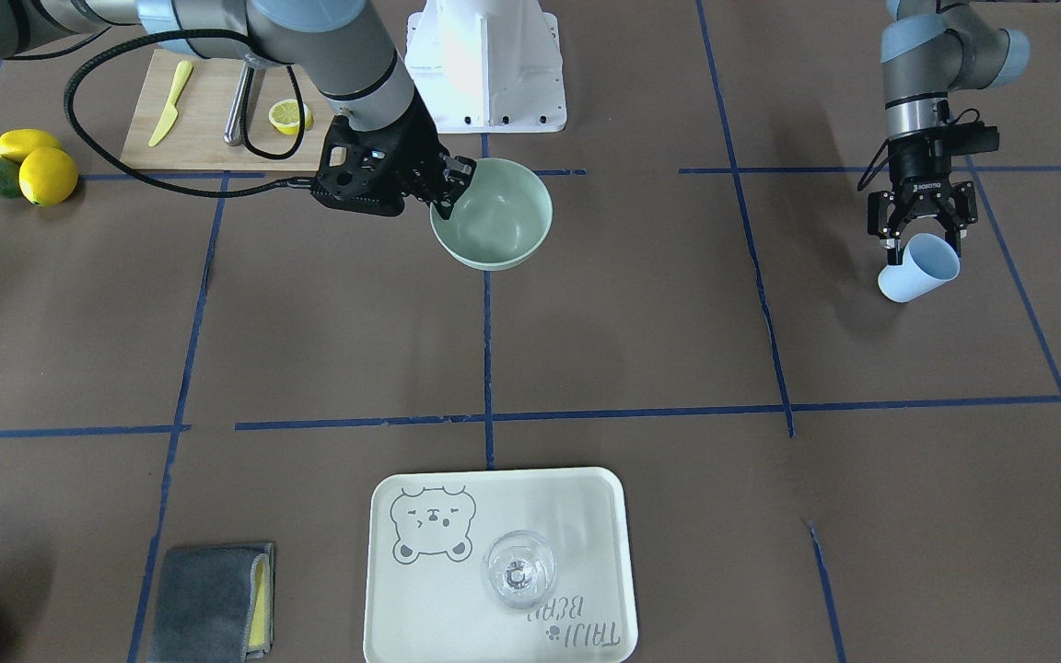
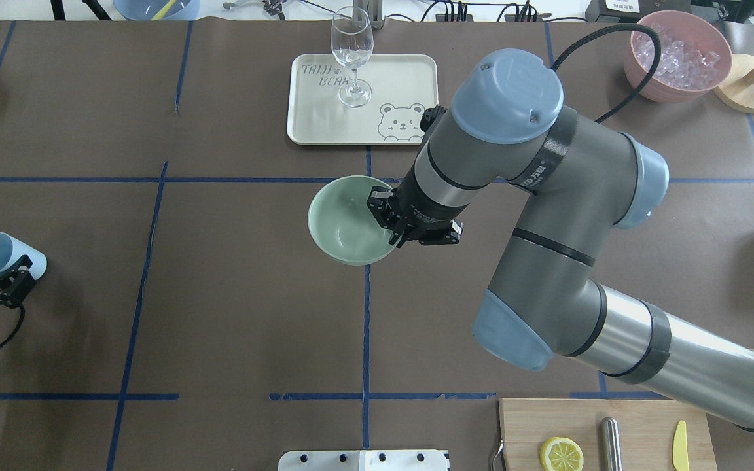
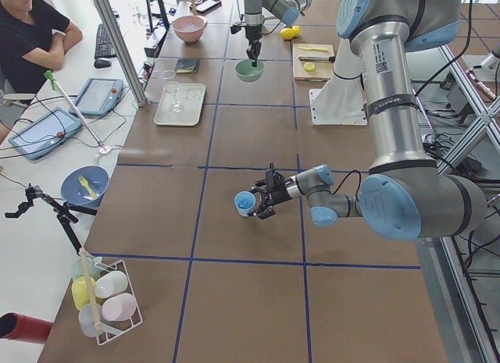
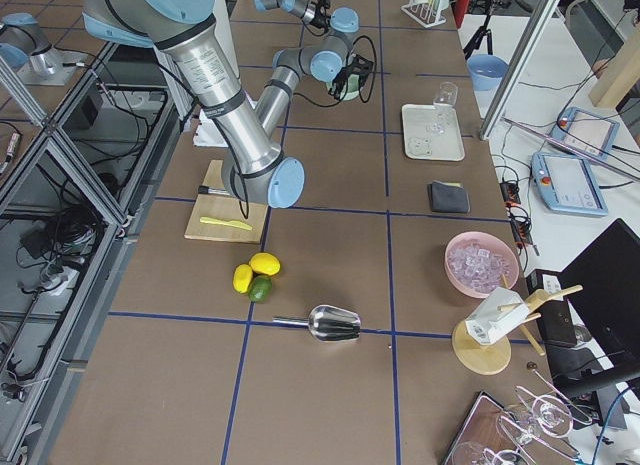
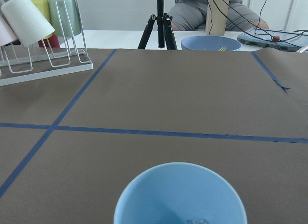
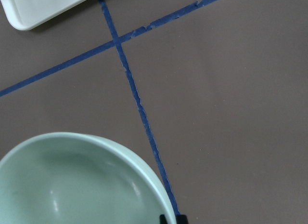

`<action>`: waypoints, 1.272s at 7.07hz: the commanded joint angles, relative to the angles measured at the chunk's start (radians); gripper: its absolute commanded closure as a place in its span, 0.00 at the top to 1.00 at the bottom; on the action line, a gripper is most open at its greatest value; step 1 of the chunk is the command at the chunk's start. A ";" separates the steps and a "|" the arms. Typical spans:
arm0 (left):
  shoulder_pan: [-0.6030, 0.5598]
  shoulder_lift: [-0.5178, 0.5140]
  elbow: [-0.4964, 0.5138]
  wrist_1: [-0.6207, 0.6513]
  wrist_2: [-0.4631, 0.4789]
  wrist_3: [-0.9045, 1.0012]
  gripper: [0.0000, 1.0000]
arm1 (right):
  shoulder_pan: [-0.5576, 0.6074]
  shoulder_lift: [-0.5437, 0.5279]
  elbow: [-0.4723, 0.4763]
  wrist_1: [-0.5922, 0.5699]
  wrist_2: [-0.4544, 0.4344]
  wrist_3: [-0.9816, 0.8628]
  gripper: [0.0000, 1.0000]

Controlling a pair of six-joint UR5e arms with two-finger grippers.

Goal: Pour ice into bowl

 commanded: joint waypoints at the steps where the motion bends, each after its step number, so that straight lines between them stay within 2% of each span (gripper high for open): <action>1: 0.000 -0.089 0.084 0.001 0.015 0.003 0.95 | -0.016 0.045 -0.052 0.000 -0.017 0.012 0.00; 3: 0.000 -0.128 0.123 -0.001 0.014 0.006 0.92 | -0.023 0.046 -0.056 0.000 -0.035 0.012 0.00; 4: 0.000 -0.128 0.123 -0.001 0.014 0.008 0.85 | -0.024 0.048 -0.058 0.002 -0.041 0.012 0.00; 7: -0.021 -0.117 0.117 -0.007 0.037 0.044 0.84 | -0.024 0.055 -0.062 0.004 -0.041 0.012 0.00; 8: -0.035 -0.127 0.117 -0.008 0.043 0.045 0.52 | -0.030 0.055 -0.067 0.004 -0.043 0.012 0.00; 9: -0.035 -0.127 0.114 -0.009 0.055 0.049 0.05 | -0.044 0.057 -0.081 0.005 -0.050 0.010 0.00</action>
